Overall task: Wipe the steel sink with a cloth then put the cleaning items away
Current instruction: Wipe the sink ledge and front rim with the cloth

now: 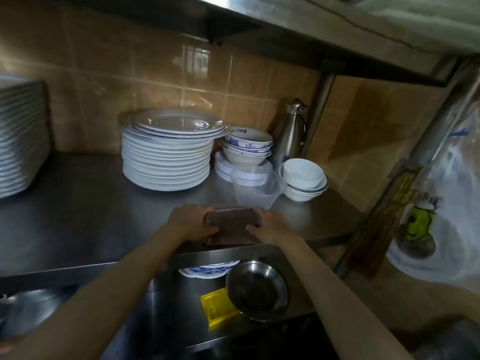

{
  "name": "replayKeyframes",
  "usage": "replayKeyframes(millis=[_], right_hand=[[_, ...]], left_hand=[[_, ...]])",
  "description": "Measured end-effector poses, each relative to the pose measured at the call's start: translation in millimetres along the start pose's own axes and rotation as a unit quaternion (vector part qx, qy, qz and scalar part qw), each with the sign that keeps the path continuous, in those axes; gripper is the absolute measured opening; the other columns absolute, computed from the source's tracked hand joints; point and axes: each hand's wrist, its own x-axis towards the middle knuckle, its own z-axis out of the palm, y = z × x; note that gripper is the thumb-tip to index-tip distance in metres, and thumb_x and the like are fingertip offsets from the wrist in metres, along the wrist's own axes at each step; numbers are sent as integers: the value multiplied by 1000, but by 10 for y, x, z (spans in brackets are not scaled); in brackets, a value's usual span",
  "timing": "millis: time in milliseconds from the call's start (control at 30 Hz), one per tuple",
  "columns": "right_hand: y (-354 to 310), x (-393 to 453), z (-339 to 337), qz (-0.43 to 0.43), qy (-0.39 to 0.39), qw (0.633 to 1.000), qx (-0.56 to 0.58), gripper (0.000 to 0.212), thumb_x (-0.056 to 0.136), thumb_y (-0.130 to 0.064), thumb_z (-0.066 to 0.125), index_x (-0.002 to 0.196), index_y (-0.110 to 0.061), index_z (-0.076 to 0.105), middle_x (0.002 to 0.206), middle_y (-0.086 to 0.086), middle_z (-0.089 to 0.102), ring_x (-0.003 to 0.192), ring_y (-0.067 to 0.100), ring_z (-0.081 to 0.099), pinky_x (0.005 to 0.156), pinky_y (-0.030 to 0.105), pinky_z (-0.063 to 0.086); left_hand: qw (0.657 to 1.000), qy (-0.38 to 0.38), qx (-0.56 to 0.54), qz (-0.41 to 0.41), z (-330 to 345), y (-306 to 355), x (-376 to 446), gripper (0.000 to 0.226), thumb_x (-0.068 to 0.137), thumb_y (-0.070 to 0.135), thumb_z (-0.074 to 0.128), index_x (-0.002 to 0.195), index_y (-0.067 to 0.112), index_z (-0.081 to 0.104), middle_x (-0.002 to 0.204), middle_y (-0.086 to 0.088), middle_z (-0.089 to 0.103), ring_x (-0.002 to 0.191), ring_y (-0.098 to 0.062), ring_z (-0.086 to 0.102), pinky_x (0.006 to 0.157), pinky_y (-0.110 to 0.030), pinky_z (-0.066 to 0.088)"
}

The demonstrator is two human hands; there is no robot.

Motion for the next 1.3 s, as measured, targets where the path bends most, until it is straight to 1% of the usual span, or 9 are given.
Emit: replayKeyframes(millis=[267,433,600,733,833,933,1067,1200,1300], right_hand=[[-43,120,34,-49,-39,998,18,59,85,-25,68,138,-14,45,141,8,47,127,26,46,109,35,36],[-42,131,56,-42,-22,998,36,53,82,-18,71,131,-11,54,136,10,50,123,25,49,102,26,36],[-40,119,64,-11,-7,997,73,52,77,-16,76,125,-9,59,130,10,55,117,25,53,99,28,43],[-56,45,53,2,13,998,69,50,75,-16,77,122,-8,62,126,10,58,115,25,55,97,30,45],[-67,-59,34,0,25,996,89,39,73,-11,76,112,-13,70,113,8,67,107,23,62,90,27,49],[-72,-203,-12,7,53,996,76,37,74,-13,75,111,-15,70,111,7,68,105,22,62,85,24,47],[-18,-479,-96,42,80,995,51,43,74,-21,77,116,-20,68,114,1,67,109,19,60,81,18,39],[100,-913,-160,95,112,987,70,40,73,-21,77,112,-24,70,107,-2,70,102,14,62,78,15,39],[238,-1301,-153,136,123,981,64,34,73,-21,75,107,-22,71,99,-2,68,97,13,62,74,17,38]], left_hand=[[998,-8,-64,-17,81,-50,69,53,81,54,62,129,35,50,129,0,57,118,-21,52,96,-35,39],[988,-15,-152,-11,125,-35,93,48,78,39,72,122,30,56,129,0,56,115,-20,53,97,-34,43],[982,-13,-184,24,103,25,94,44,79,23,73,122,21,61,129,-3,57,116,-22,54,98,-26,38],[974,15,-224,36,98,49,64,44,73,16,77,116,18,67,118,-4,65,110,-21,59,92,-23,39],[961,44,-269,46,89,66,12,44,67,12,81,110,14,71,108,-7,70,101,-22,64,86,-24,43],[955,58,-286,46,56,150,-41,53,64,10,84,115,12,68,112,-7,69,104,-19,63,87,-19,40],[952,48,-297,54,14,348,-101,61,65,10,84,122,12,63,123,-5,63,112,-16,58,88,-14,34],[951,23,-294,94,27,630,-168,63,65,13,85,124,18,62,126,-1,62,114,-14,57,92,-17,37],[948,4,-292,128,103,913,-221,63,65,13,84,124,18,62,124,-1,62,112,-12,57,87,-12,34]])
